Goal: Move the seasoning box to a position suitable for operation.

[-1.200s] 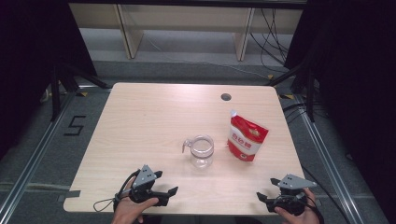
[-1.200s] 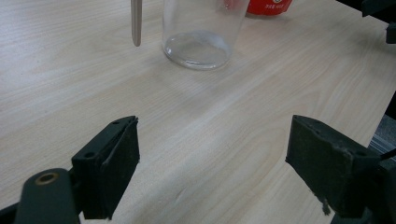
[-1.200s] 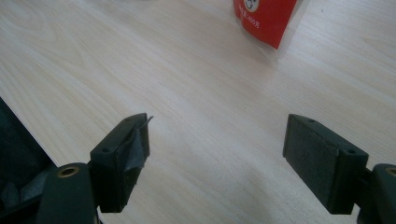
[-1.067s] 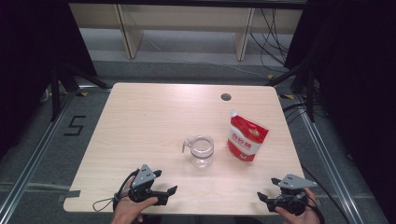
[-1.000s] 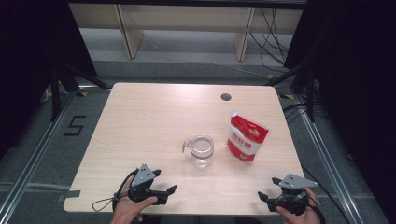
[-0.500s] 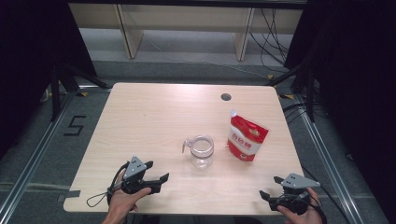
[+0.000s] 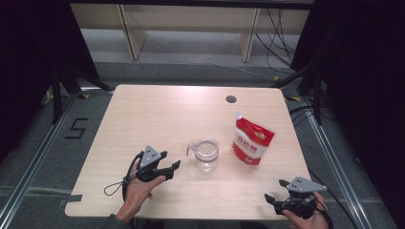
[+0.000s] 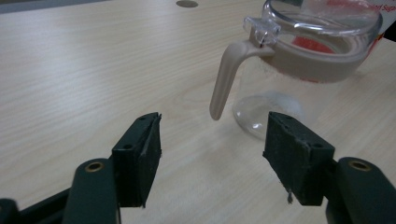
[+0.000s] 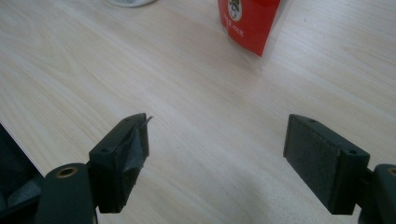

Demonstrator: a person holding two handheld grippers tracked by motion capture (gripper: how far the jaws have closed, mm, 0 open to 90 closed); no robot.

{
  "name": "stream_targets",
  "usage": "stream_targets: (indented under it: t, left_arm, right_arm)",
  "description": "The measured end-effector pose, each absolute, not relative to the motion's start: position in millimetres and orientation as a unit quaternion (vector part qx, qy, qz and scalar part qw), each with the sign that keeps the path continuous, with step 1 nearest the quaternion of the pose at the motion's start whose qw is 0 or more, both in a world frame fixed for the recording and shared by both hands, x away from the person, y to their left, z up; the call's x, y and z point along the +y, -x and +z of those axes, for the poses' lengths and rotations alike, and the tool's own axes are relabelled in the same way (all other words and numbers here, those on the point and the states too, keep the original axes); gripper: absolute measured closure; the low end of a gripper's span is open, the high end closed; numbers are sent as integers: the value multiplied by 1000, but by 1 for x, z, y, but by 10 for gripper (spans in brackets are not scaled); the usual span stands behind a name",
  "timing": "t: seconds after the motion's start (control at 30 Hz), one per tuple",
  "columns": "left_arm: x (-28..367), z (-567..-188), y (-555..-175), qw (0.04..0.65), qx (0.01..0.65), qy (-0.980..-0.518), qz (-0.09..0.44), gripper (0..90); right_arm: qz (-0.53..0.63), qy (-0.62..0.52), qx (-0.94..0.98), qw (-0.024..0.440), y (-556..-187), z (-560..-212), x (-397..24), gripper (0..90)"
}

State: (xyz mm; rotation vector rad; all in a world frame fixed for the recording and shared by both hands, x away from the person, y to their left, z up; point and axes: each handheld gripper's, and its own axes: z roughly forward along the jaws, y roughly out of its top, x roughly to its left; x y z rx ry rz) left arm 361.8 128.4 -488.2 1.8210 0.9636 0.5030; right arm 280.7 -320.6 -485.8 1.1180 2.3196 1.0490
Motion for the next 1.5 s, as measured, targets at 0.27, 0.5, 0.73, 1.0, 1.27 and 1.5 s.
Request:
stream_targets:
  t: [0.27, 0.5, 0.73, 1.0, 1.27, 1.5]
  left_arm:
    - [109, -495, -383, 479, 379, -759, 225, 443]
    - [97, -502, -395, 472, 364, -769, 231, 513]
    - [90, -504, -399, 477, 358, -770, 224, 624]
    - [87, -505, -404, 492, 366, -761, 213, 714]
    - [83, -500, -401, 484, 358, -765, 231, 791]
    - [78, -496, -391, 464, 366, -770, 240, 793]
  right_arm:
    - [374, -388, 822, 183, -280, -485, -318, 237]
    - [374, -390, 822, 181, -279, -485, -317, 238]
    - [373, -383, 825, 183, -277, -484, -314, 241]
    - [369, -381, 827, 185, -278, -485, -314, 242]
    - [369, -379, 828, 185, -278, -485, -313, 246]
    - [370, -382, 827, 185, -278, -485, -313, 247]
